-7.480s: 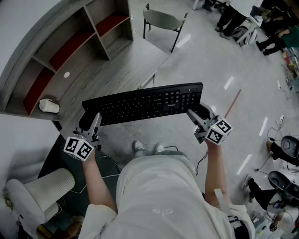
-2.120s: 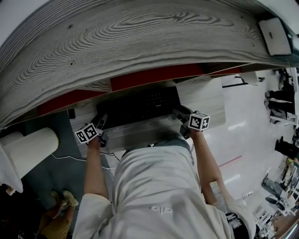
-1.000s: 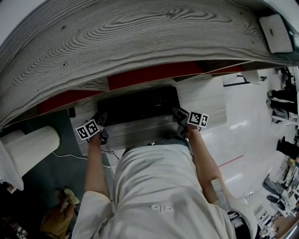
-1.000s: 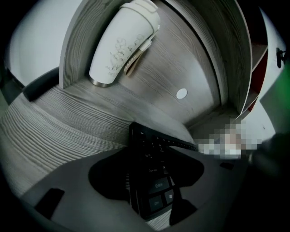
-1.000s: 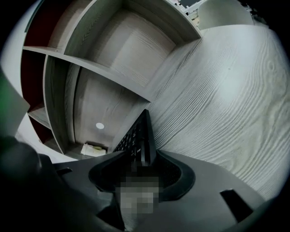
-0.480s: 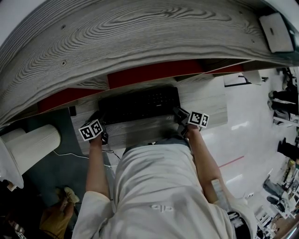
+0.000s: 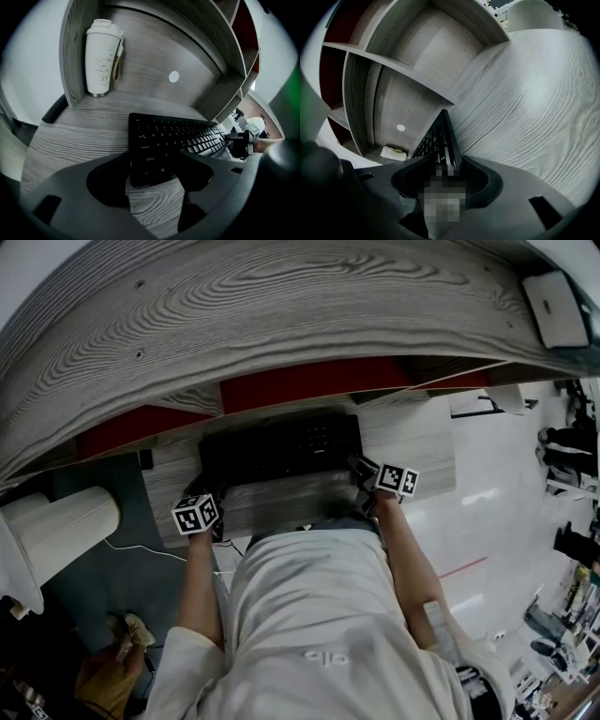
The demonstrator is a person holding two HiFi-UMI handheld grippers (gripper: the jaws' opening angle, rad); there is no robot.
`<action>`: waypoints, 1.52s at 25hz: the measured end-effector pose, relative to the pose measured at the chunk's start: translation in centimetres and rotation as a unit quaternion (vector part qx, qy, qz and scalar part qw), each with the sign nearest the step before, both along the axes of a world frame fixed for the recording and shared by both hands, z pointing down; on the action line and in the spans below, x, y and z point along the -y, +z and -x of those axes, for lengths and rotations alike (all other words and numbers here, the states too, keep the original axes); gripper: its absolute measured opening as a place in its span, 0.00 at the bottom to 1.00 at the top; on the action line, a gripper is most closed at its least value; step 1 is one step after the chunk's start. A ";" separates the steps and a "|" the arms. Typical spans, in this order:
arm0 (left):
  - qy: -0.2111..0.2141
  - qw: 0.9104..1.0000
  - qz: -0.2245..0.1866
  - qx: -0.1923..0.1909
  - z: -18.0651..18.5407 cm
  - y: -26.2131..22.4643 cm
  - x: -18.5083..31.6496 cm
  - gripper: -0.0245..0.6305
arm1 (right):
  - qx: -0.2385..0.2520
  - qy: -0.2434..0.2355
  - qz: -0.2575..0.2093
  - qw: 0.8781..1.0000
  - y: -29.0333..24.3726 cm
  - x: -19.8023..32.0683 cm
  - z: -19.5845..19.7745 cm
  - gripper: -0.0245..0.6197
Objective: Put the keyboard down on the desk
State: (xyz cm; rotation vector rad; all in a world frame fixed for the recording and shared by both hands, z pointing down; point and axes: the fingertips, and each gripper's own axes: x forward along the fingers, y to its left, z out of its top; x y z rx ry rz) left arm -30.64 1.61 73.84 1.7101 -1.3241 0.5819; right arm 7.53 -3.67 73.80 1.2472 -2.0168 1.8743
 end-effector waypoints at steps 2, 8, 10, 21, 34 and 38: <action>0.001 1.000 0.008 0.003 0.0 0.5 -0.1 0.49 | -0.011 -0.009 -0.004 1.000 0.0 0.0 0.1 0.37; 0.003 1.000 0.018 0.013 0.0 1.1 0.0 0.49 | -0.049 -0.025 -0.017 0.998 0.0 0.2 0.0 0.40; 0.000 1.000 0.019 0.015 0.0 1.1 0.0 0.49 | -0.068 -0.034 -0.025 0.997 0.0 0.3 0.0 0.41; -0.004 1.000 0.011 0.028 0.2 1.2 0.0 0.49 | -0.180 -0.095 -0.072 0.976 0.2 0.8 -0.4 0.45; -0.001 0.999 0.014 0.035 0.1 1.1 0.1 0.49 | -0.289 -0.176 -0.106 0.935 0.3 1.2 0.0 0.45; -0.003 0.999 0.016 0.035 0.1 1.2 0.4 0.49 | -0.292 -0.175 -0.107 0.934 0.3 1.8 0.0 0.45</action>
